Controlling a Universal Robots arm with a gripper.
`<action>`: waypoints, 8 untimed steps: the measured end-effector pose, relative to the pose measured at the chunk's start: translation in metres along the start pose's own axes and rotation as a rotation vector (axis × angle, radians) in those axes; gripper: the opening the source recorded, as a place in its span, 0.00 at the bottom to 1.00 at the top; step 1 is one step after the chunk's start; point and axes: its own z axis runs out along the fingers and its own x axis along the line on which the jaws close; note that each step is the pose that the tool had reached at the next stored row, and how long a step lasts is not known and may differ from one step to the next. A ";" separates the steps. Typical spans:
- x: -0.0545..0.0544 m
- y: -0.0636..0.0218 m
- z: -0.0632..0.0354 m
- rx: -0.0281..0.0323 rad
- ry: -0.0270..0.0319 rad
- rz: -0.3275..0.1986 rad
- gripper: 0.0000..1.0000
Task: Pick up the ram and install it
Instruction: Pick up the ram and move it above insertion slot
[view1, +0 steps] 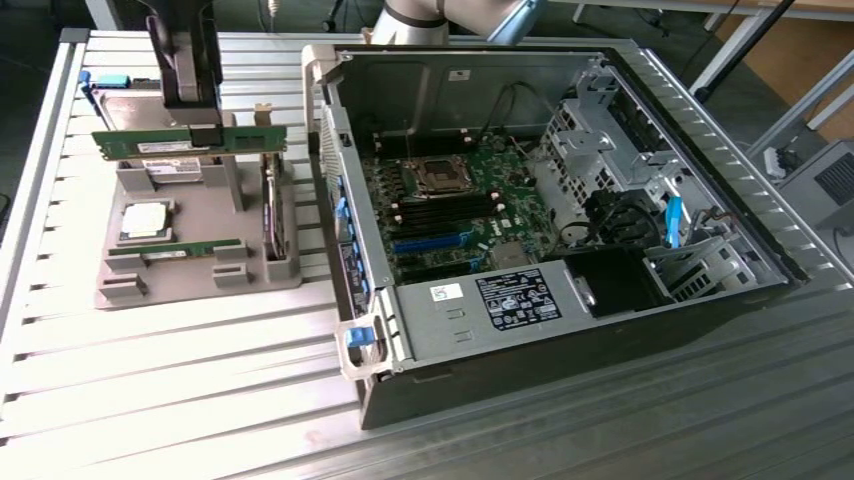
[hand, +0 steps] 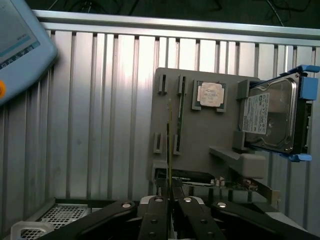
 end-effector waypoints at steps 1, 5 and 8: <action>0.000 -0.0008 0.0000 0.0001 -0.0001 0.000 0.13; 0.000 -0.0030 -0.0001 0.0001 0.0000 0.000 0.13; 0.000 -0.0058 -0.0003 0.0000 0.0000 0.000 0.13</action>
